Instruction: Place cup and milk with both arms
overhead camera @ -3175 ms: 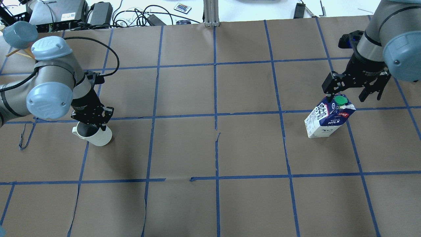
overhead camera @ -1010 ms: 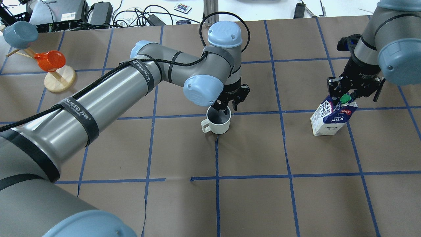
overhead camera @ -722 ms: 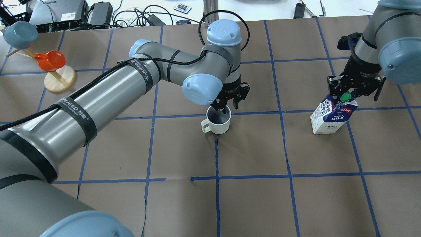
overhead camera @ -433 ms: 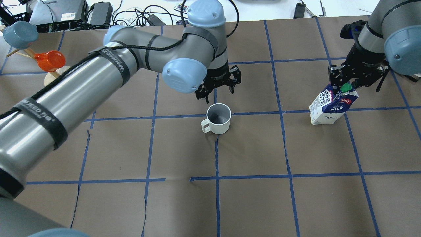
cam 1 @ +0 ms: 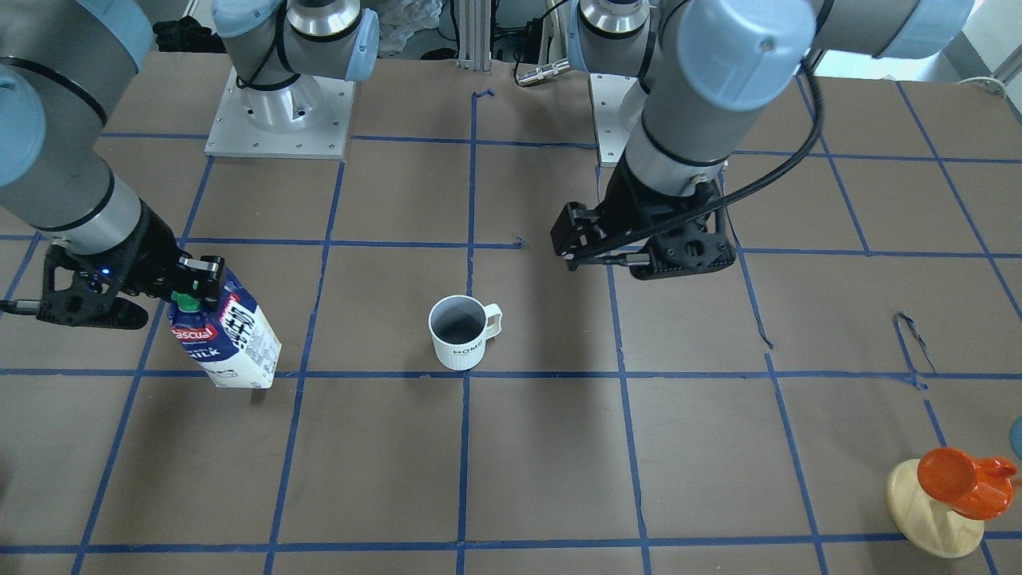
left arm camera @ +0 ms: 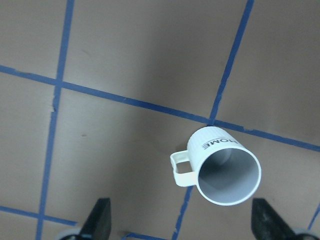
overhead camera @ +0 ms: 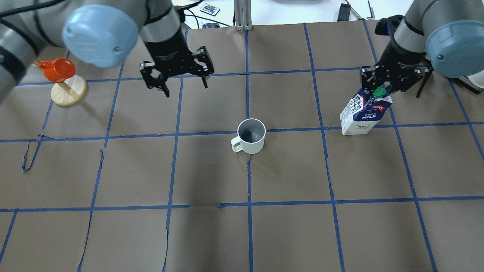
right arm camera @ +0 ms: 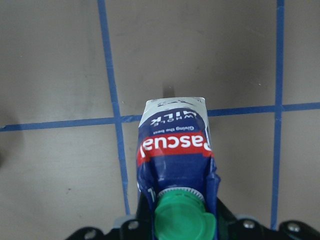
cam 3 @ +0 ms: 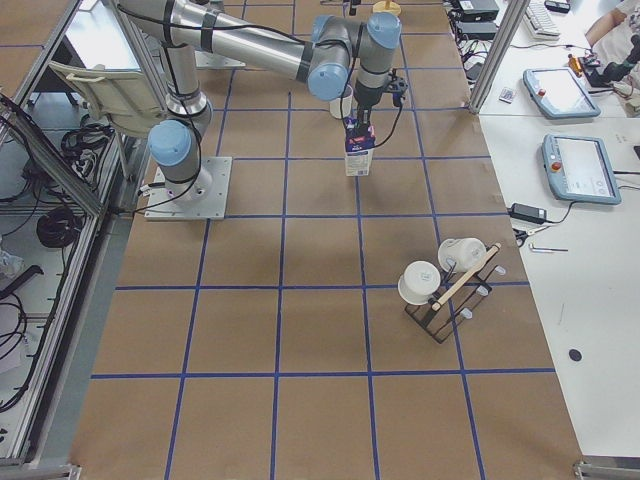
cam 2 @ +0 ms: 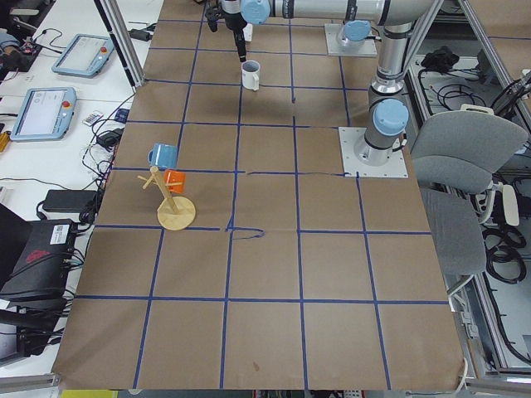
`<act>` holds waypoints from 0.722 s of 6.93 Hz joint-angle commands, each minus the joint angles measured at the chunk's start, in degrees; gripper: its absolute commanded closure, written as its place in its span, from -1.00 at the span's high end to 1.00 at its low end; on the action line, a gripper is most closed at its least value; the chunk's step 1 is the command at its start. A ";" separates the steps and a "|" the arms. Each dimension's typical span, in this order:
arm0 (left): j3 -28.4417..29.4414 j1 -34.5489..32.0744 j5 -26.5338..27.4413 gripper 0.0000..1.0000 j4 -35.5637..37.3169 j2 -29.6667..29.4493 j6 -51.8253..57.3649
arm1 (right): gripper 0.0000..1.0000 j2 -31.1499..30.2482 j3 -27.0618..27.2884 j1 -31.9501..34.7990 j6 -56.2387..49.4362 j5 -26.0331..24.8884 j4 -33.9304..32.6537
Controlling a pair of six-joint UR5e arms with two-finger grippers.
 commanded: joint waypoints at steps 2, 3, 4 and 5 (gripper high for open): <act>-8.13 3.00 4.21 1.00 -2.62 11.28 4.54 | -0.23 4.23 -3.35 9.42 9.29 0.10 -0.39; -10.16 3.88 4.22 1.00 -1.75 12.88 8.62 | -0.22 4.24 -3.35 11.88 10.17 1.06 -0.56; -9.83 6.41 5.44 1.00 1.39 12.90 15.63 | -0.22 4.41 -3.27 14.34 13.57 2.37 -0.74; -9.39 7.91 6.06 1.00 2.38 11.94 17.09 | -0.22 4.67 -3.35 15.41 13.78 2.47 -0.65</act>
